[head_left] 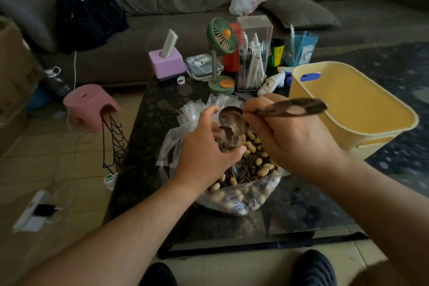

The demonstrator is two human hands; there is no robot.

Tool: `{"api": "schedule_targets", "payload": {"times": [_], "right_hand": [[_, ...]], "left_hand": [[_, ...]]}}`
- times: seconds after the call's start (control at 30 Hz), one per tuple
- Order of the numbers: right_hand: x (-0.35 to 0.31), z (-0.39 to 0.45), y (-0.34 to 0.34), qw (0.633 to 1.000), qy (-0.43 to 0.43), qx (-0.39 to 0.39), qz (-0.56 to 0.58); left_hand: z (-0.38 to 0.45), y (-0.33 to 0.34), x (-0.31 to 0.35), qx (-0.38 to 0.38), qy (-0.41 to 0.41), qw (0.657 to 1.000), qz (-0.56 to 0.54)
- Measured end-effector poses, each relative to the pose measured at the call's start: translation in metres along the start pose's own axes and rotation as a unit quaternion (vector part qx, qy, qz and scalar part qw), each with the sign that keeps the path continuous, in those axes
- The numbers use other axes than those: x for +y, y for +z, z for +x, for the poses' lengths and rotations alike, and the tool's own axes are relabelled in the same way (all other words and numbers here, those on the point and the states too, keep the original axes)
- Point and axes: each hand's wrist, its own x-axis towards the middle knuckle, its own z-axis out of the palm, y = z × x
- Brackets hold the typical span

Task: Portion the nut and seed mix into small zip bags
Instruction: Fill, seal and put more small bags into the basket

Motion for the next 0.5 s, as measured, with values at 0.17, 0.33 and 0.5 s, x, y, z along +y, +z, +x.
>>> {"api": "schedule_targets", "payload": {"times": [0.17,0.33,0.5], "right_hand": [[0.004,-0.006,0.0,0.999,0.017,0.035,0.013],[0.021,-0.01,-0.005,0.979,0.202,-0.004,0.035],[0.033,-0.022,0.009,0.973,0.201,-0.107,-0.028]], "left_hand": [[-0.002,-0.004,-0.001,0.007,-0.006,1.0,-0.01],[0.004,-0.019,-0.001,0.053,0.019,0.998,-0.01],[0.005,-0.029,-0.001,0.073,0.035,0.997,0.015]]}}
